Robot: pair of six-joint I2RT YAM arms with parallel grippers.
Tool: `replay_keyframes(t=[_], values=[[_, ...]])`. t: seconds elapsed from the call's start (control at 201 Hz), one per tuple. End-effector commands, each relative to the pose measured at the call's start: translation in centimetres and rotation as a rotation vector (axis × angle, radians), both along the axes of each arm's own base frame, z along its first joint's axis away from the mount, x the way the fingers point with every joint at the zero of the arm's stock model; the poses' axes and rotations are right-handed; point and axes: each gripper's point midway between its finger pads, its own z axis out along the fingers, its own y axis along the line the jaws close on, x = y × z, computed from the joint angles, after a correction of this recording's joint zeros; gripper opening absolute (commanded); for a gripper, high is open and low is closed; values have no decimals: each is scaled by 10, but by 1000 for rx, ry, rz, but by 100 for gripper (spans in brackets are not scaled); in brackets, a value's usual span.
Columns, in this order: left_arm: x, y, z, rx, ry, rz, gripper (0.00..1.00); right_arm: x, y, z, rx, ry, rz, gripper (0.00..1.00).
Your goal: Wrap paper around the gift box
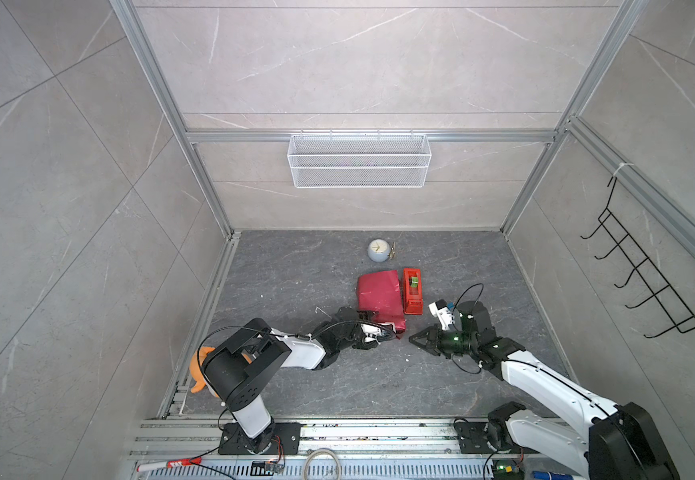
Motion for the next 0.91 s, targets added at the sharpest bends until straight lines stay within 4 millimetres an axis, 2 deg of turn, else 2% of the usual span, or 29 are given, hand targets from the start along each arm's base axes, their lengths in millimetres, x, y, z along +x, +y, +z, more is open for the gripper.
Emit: replay_keyframes(t=[0.0,0.259,0.348,0.448,0.567,0.622,0.742,0.831,0.906], values=[[-2,19,-36,92,102,55,67,7,14,-4,19,1,-25,0],[-2,19,-36,90,102,57,67,-3,46,-12,21,5,49,0],[-3,19,-36,91,102,57,67,-12,49,-13,17,3,105,0],[-3,20,-37,92,104,58,67,-33,45,-10,-15,-55,241,0],[-2,19,-36,90,101,58,67,-56,47,14,48,-179,392,0],[-2,19,-36,89,101,58,67,-67,49,31,111,-248,454,0],[-1,20,-36,91,98,61,67,-83,47,54,180,-373,530,0],[-1,20,-36,93,98,62,67,-90,45,63,202,-436,552,0],[-1,20,-37,94,99,63,67,-93,42,63,189,-451,560,0]])
